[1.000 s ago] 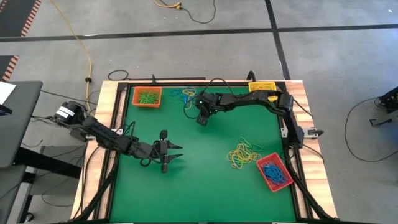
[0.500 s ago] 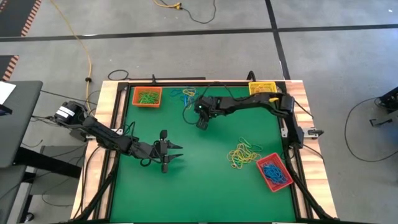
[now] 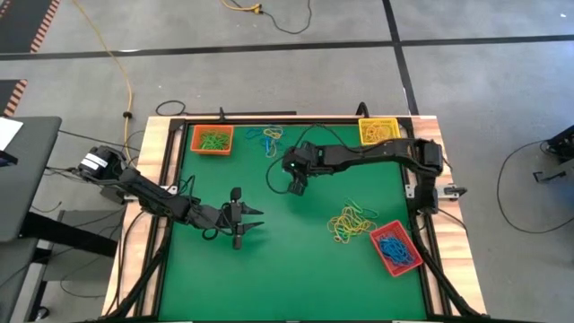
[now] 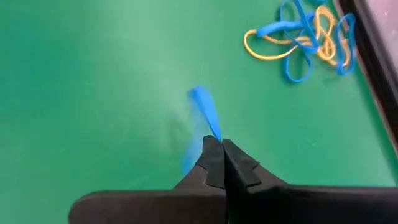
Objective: Sort rubber bands into baskets
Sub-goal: Put the blue rubber band into the red bin
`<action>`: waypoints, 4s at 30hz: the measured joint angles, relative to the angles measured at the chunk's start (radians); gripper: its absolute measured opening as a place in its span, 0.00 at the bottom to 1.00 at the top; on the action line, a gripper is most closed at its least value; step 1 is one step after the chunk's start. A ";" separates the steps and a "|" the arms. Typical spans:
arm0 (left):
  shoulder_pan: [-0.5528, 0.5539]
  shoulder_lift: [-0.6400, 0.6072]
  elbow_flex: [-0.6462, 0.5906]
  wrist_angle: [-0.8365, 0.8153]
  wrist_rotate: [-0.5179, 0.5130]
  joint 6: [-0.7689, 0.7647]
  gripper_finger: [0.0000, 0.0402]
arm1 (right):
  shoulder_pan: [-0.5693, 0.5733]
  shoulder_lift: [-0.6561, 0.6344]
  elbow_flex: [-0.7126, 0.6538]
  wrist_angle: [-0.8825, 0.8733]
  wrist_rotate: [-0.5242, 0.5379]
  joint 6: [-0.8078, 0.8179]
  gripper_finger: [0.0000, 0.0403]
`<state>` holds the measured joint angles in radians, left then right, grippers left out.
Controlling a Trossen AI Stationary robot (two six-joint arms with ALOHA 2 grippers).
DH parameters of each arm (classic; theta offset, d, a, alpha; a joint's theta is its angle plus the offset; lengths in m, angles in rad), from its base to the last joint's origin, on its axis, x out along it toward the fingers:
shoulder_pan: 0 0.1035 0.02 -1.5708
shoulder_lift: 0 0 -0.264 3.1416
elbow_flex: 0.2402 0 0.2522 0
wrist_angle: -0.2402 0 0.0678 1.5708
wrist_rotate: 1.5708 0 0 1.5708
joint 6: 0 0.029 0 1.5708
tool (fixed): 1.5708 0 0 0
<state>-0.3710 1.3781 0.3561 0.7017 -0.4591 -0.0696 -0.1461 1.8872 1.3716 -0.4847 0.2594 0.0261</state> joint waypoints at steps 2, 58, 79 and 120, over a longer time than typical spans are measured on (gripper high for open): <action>0.000 0.000 0.000 0.000 0.000 0.000 0.31 | 0.022 -0.032 0.000 -0.027 0.012 0.001 0.03; 0.018 0.000 0.000 0.022 -0.048 0.089 0.31 | 1.031 -0.331 -0.011 -1.075 -0.003 1.472 0.04; 0.108 0.000 0.000 0.077 -0.010 0.117 0.31 | 1.226 -0.330 -0.244 -1.068 -0.159 1.818 0.04; 0.108 0.000 0.000 0.075 0.004 0.111 0.31 | 1.183 -0.402 -0.294 -0.945 -0.003 1.832 0.58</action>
<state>-0.2630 1.3785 0.3561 0.7765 -0.4549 0.0414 1.0367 1.4851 1.0771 -1.4298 0.2566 1.8585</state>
